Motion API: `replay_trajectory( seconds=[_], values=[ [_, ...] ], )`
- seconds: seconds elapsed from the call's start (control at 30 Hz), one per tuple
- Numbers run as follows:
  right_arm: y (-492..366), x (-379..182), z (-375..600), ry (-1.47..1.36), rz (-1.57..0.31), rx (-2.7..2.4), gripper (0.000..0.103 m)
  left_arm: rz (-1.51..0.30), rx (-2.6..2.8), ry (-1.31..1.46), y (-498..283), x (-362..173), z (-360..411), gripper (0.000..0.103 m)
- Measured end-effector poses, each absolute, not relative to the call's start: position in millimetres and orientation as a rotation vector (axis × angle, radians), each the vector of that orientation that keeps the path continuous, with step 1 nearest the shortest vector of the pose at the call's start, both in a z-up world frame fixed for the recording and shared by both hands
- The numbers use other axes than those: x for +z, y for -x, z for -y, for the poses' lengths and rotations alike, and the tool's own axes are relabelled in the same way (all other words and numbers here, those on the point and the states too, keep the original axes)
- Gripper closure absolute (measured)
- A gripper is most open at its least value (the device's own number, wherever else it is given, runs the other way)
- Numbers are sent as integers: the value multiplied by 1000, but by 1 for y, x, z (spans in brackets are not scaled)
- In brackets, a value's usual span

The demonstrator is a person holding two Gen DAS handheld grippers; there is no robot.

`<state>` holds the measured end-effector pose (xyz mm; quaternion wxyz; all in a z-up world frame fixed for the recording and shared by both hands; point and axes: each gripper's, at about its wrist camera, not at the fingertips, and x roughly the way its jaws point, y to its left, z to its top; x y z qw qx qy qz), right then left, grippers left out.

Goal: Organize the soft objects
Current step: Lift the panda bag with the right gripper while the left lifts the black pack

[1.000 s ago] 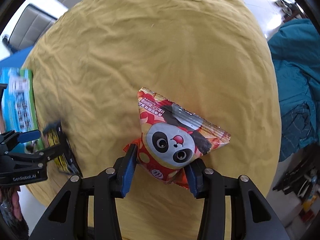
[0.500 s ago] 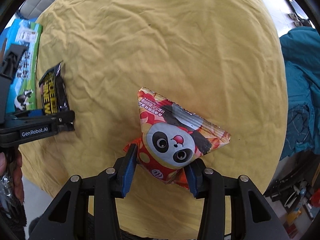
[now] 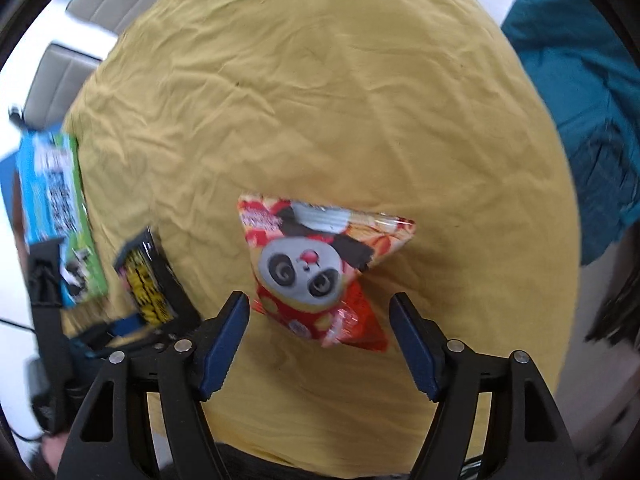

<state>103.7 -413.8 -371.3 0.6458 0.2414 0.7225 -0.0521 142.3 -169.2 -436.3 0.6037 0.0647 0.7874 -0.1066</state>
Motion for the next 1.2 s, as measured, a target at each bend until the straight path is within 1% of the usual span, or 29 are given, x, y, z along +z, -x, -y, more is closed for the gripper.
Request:
replay_trajectory(
  seconds=[0.1,0.13,0.17,0.2,0.33,0.37,0.53,0.63,0.77,0.83,0.87,0.9,1.03,1.07,1.2],
  values=[
    [-110,-381,412,-566,-1645,-142,28,-1827,-218,-86,-143,-447,160,38],
    [-110,-384,410,-567,-1644,-152,32,-1822,-211,-83,-146,-452,155,38],
    [-121,-389,407,-565,-1644,-155,46,-1817,-204,-88,-146,-452,159,38],
    [-121,-391,406,-550,-1646,-166,53,-1810,-199,-94,-147,-452,160,38],
    [-119,-392,395,-480,-1663,-158,58,-1773,-201,-132,-148,-445,170,43],
    [-119,-391,388,-445,-1675,-142,59,-1767,-202,-140,-147,-444,185,43],
    [-113,-391,355,-292,-1718,-79,61,-1715,-211,-189,-144,-424,208,44],
    [-113,-399,348,-267,-1712,-98,60,-1701,-213,-225,-141,-420,207,42],
    [-113,-405,339,-271,-1701,-122,59,-1715,-212,-238,-136,-444,221,41],
    [-114,-406,339,-271,-1700,-132,59,-1717,-210,-242,-134,-447,224,41],
    [-115,-407,338,-276,-1699,-136,59,-1719,-208,-241,-133,-453,221,43],
    [-120,-409,337,-273,-1702,-137,59,-1720,-207,-239,-127,-443,222,43],
    [-121,-407,343,-246,-1697,-137,61,-1712,-205,-240,-123,-442,225,46],
    [-120,-405,343,-240,-1693,-138,61,-1709,-207,-243,-135,-443,213,47],
    [-116,-396,338,-235,-1672,-135,62,-1685,-219,-241,-136,-425,215,48]
  ],
)
